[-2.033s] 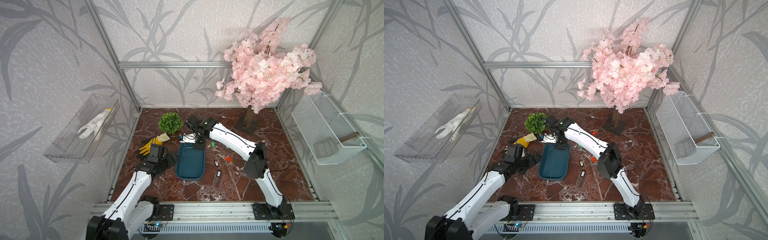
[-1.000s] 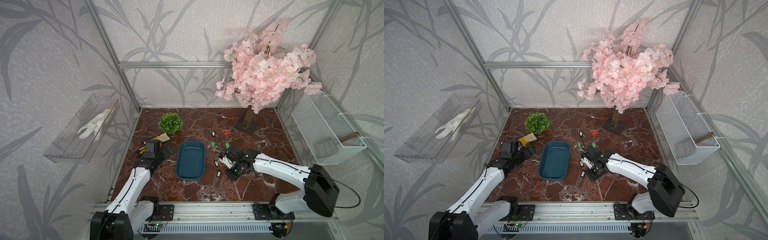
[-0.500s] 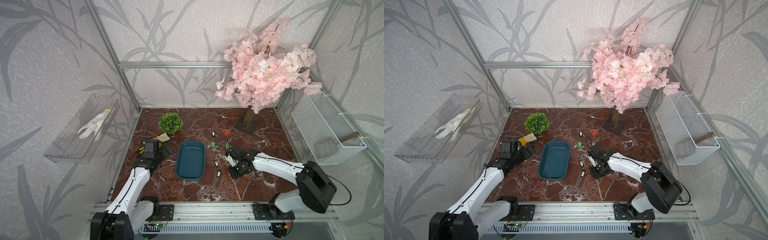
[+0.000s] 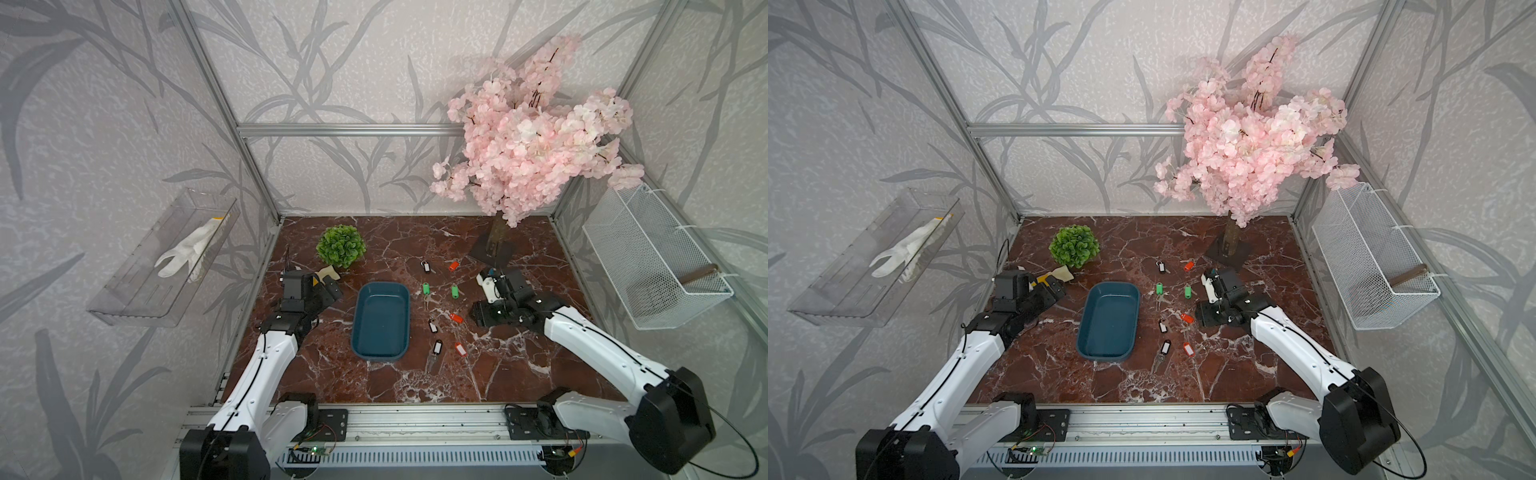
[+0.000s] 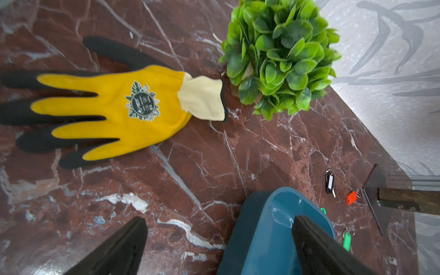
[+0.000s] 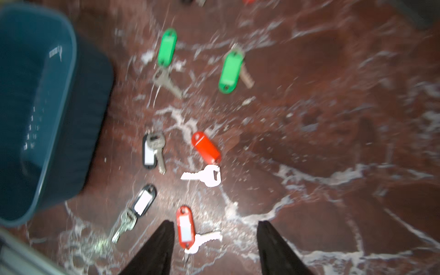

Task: Take the keys out of the storage box
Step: Place the key at the center of the board, then reset both arms

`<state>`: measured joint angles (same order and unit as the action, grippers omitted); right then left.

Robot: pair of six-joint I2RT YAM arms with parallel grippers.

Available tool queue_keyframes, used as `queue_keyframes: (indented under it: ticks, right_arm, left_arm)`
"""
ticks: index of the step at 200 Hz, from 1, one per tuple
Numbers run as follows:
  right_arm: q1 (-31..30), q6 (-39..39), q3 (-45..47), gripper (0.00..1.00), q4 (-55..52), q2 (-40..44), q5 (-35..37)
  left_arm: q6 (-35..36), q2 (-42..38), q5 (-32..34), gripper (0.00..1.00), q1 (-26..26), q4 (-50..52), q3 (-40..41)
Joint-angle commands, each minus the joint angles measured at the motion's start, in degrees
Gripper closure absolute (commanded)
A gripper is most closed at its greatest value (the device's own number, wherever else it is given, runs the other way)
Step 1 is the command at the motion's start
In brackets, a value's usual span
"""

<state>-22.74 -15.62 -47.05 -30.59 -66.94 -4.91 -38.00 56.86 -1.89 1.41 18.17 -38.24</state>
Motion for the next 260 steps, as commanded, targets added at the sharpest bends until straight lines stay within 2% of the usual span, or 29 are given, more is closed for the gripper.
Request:
queue_keyframes:
  ticks: [1,52,78,121,164,183,227,247,260]
  right_arm:
    - [5.18,1.09,1.86,0.29,8.83,4.27,4.55]
    - [16.1,2.1,12.5,0.0,23.6,12.23,11.8]
    - [20.0,1.62,19.09,0.01,34.39,12.5,16.1]
    - [22.86,3.92,25.55,0.01,50.56,5.05,22.81]
    - [23.53,6.91,30.61,0.01,73.56,-5.95,20.57]
    - [23.53,8.62,31.29,0.01,81.82,-9.66,17.3]
    - [23.62,10.02,32.21,0.01,100.89,-25.5,15.37]
    - [23.8,9.24,29.3,0.01,90.16,-22.37,14.73]
    - [23.67,10.24,27.46,0.01,89.57,-23.97,13.76]
  left_arm:
    - [5.13,-1.8,7.94,0.0,-0.46,-3.7,-1.21]
    - [13.02,-2.48,21.09,0.0,-0.53,-12.84,3.74]
    - [16.2,-2.02,24.39,0.0,-0.56,-19.88,7.8]
    - [19.04,0.73,26.59,0.0,-0.53,-20.58,8.85]
    - [20.7,3.05,27.02,0.0,-0.55,-26.22,12.22]
    - [21.45,3.76,26.68,0.0,-0.61,-29.04,13.67]
    - [23.83,6.69,25.38,0.0,-0.61,-33.45,15.08]
    - [24.75,8.01,24.59,0.0,-0.63,-36.93,16.34]
    - [25.62,9.47,23.49,0.0,-0.64,-40.77,17.41]
